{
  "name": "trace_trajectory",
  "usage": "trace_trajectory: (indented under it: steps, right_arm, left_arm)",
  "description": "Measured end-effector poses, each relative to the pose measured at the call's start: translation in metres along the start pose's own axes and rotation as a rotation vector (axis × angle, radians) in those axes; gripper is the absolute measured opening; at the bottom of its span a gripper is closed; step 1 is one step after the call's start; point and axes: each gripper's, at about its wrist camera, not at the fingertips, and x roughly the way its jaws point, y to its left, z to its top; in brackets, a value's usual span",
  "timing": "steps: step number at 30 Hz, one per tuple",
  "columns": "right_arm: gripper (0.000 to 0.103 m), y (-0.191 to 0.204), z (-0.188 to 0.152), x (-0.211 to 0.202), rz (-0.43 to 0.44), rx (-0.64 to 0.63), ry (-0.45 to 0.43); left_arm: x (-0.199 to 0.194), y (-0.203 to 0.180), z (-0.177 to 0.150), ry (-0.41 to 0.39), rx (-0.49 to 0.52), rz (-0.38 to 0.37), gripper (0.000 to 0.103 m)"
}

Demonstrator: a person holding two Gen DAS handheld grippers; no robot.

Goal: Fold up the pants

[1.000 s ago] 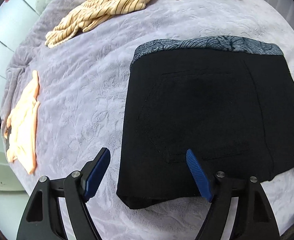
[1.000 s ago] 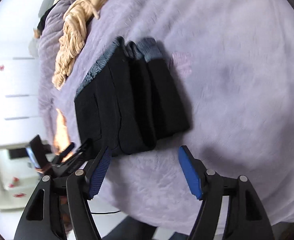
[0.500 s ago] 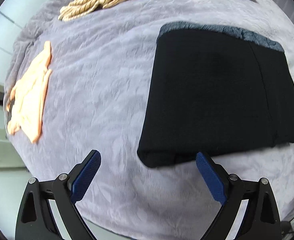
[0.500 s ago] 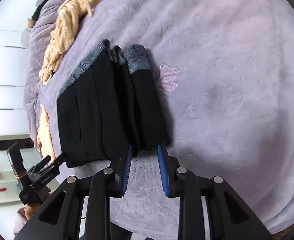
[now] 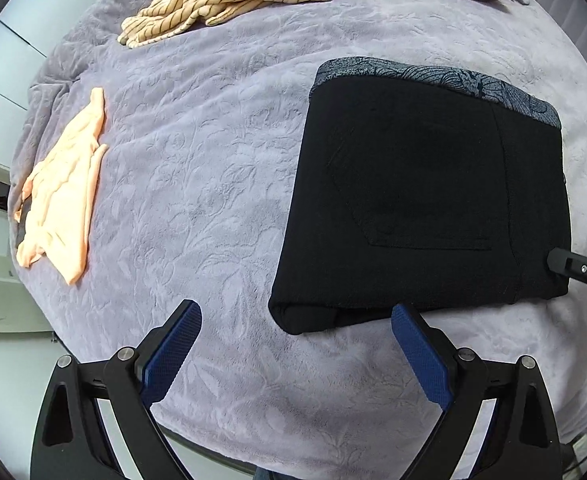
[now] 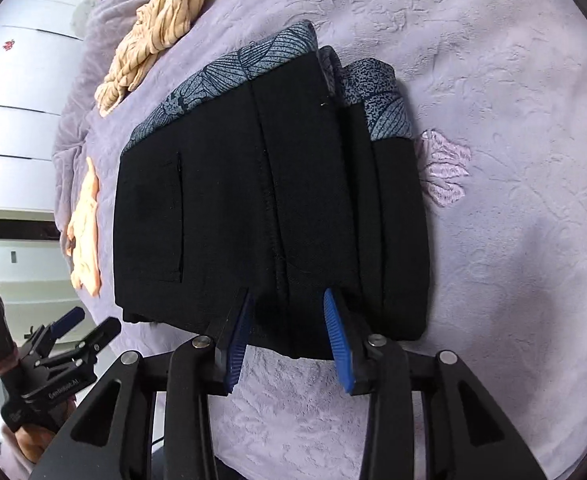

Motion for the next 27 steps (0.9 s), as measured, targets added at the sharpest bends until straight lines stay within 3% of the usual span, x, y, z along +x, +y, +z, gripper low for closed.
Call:
trace_trajectory:
  steps: [15,27]
  right_arm:
    - [0.041,0.003,-0.003,0.001,-0.036,-0.049,0.013]
    - [0.042,-0.004,-0.004,-0.001,0.010,-0.039,0.021]
  left_arm:
    - [0.010,-0.006,0.006,0.028,0.008,-0.012,0.097]
    - [0.013,-0.005,0.027,0.021,-0.014,-0.028,0.097]
